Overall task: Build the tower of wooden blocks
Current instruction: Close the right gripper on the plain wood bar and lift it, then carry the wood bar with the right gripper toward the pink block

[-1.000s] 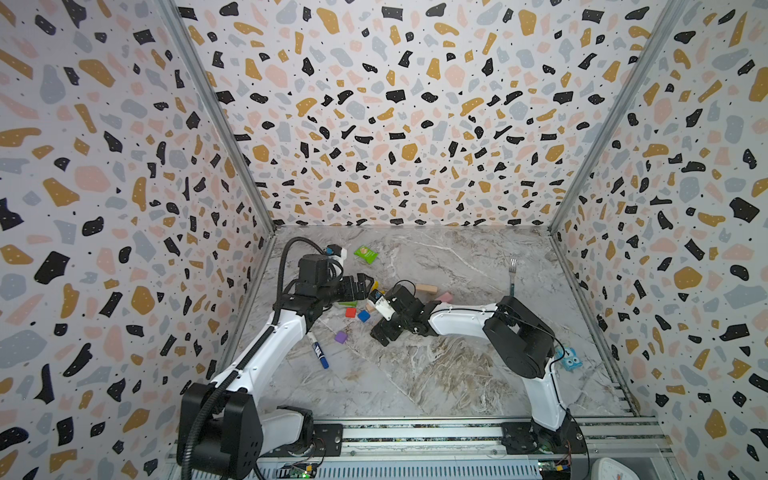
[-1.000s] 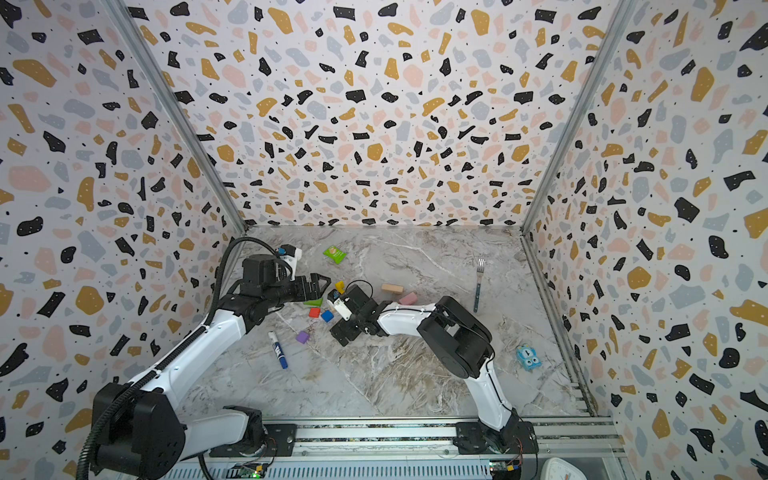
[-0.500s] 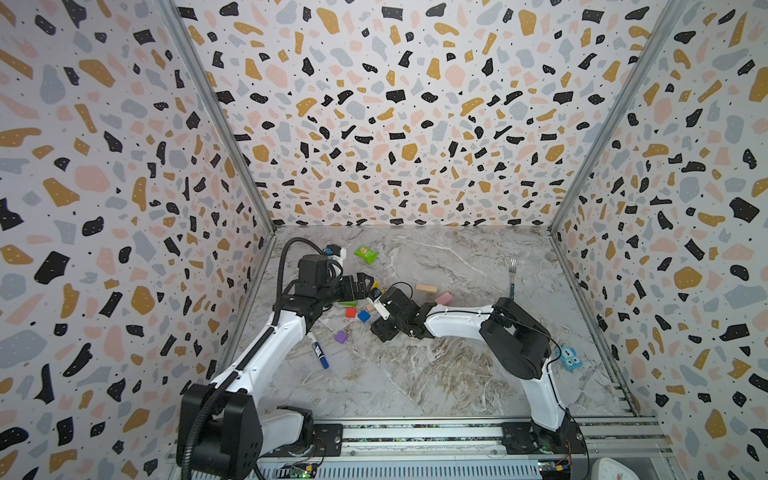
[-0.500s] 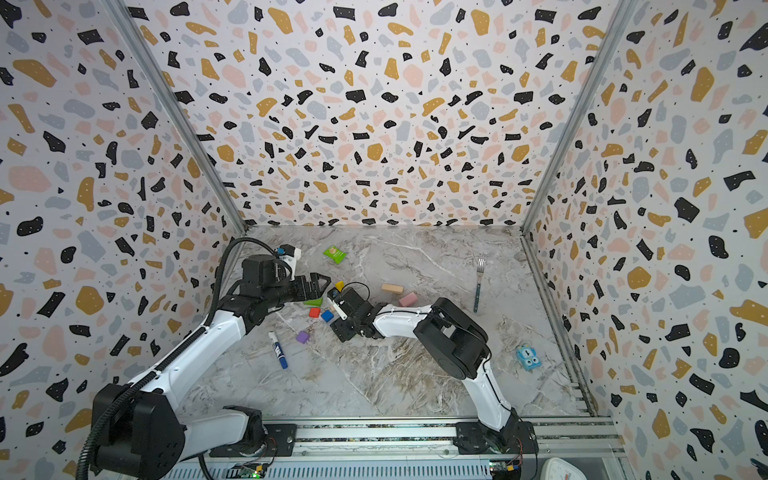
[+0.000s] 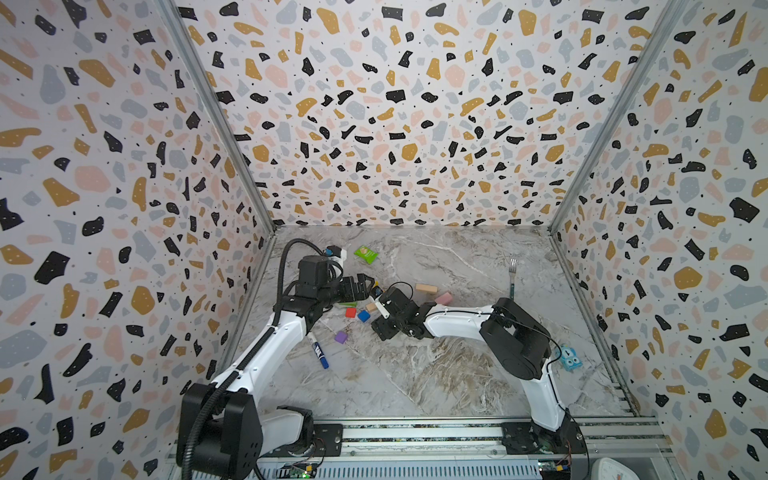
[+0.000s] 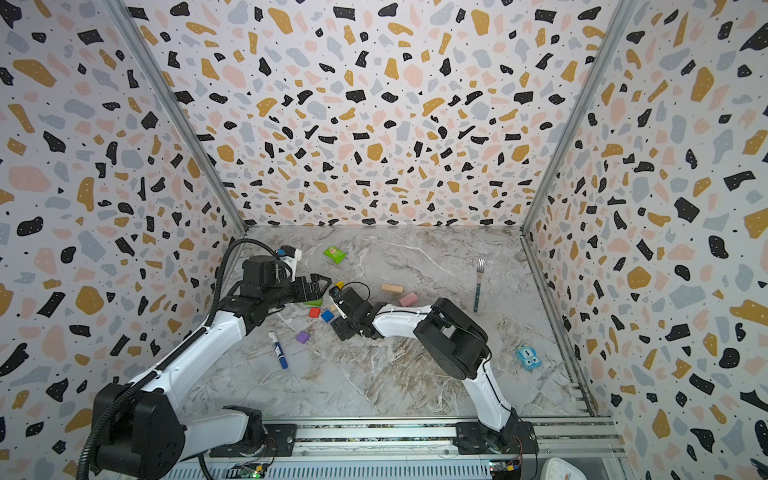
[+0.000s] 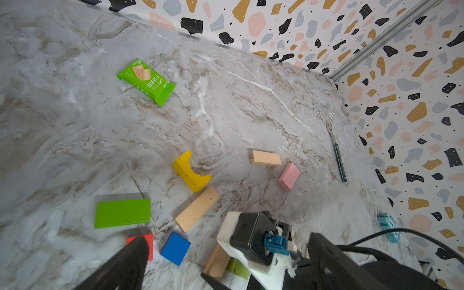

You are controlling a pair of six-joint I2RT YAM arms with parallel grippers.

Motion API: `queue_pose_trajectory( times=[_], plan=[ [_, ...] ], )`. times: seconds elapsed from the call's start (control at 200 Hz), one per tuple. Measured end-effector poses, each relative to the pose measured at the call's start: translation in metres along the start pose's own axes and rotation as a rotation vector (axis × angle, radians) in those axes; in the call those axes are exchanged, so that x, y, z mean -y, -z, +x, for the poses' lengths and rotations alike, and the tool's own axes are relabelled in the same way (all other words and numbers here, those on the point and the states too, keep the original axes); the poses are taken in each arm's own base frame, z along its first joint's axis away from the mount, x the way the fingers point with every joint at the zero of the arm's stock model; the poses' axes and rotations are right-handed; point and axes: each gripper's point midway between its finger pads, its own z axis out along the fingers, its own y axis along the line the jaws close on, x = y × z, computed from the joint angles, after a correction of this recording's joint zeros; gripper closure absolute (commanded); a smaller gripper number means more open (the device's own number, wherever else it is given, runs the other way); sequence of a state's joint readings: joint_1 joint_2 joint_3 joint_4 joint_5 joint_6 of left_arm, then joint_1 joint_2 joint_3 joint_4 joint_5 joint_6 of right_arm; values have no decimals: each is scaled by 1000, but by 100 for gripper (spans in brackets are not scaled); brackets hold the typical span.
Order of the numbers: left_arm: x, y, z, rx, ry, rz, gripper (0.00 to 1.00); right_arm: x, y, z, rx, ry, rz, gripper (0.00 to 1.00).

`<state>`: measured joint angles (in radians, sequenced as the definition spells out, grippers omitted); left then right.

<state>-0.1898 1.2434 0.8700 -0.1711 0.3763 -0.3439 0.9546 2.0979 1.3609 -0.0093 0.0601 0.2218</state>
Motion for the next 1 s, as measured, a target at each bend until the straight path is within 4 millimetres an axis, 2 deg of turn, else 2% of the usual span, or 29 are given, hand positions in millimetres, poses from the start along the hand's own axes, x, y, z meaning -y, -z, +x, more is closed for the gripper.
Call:
queue_pose_trajectory(
  times=[0.185,0.32,0.456,0.551,0.701,0.906,1.001],
  plan=[
    [0,0,0,-1,1,0,0,30,18,-11,10,-141,60,47],
    [0,-2,1,-7,4,3,0,63,47,-30,68,-274,115,48],
    [-1,-3,3,-7,10,7,0,93,77,-33,115,-371,174,48],
    [-1,-4,4,-7,13,11,0,103,90,-25,120,-409,208,49],
    [6,-5,4,-9,6,40,1,115,96,-3,96,-450,257,49],
    [26,-8,12,-37,-24,104,1,130,98,45,29,-499,316,49],
    [35,-9,15,-48,-34,134,1,137,97,61,2,-520,334,49]
  ],
)
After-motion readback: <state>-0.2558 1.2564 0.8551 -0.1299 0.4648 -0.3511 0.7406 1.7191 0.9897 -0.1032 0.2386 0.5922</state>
